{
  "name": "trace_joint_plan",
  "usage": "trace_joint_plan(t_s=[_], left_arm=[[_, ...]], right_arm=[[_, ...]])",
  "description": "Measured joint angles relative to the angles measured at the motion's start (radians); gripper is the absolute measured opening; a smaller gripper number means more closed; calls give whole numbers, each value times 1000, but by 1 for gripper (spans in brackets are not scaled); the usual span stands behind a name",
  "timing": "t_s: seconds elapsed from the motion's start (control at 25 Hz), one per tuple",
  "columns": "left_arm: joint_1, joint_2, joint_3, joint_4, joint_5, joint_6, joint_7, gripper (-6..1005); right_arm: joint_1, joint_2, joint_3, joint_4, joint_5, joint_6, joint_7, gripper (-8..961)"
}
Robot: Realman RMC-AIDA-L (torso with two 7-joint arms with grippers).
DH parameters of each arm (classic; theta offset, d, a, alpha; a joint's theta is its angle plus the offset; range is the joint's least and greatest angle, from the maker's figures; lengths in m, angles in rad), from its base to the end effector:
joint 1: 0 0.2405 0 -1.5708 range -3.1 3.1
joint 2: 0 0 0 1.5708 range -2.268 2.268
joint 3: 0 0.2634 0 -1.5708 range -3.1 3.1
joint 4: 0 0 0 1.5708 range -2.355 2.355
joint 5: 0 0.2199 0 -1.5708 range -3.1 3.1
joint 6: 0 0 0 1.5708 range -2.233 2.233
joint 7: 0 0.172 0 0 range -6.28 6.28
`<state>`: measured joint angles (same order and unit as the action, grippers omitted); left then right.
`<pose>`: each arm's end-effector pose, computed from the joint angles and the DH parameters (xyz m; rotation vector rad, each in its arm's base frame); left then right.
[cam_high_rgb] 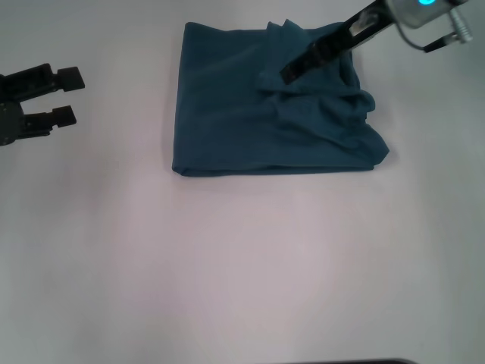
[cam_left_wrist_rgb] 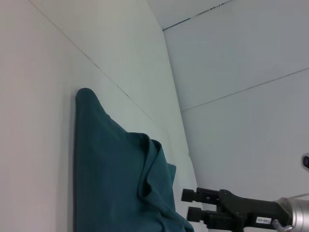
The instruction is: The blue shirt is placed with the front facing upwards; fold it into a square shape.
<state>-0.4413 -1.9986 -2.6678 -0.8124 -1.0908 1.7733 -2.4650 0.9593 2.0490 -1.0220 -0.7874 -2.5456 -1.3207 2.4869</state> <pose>-0.2969 0.3282 0.0585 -2.1421 -1.9992 -0.9454 0.1677 0.4559 -0.0407 -2.5468 1.1459 -0.1655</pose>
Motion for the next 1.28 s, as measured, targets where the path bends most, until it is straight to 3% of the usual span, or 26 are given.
trace_joint_plan(t_s=[0.12,0.4,0.84,1.2,1.28], left_arm=[[1,0,0,-2,-1,3,-4,946],[6,1,-6,-2,-1,10,-5,946],[4,2,-8,1,-1,8,-1,946],[-1,0,-8,1,-1,6,1,946],[-2,0,-7,1,-1,5,1,945]], right_arm=[[16,29,-30,1,-36,38,-3,721],[40,45,-147,29,-25,137,14,734],[99,51,-334,151,-22,307,112,712],[92,42,-344,145,-28,304,172,694],[93,42,-345,143,-36,294,171,606]])
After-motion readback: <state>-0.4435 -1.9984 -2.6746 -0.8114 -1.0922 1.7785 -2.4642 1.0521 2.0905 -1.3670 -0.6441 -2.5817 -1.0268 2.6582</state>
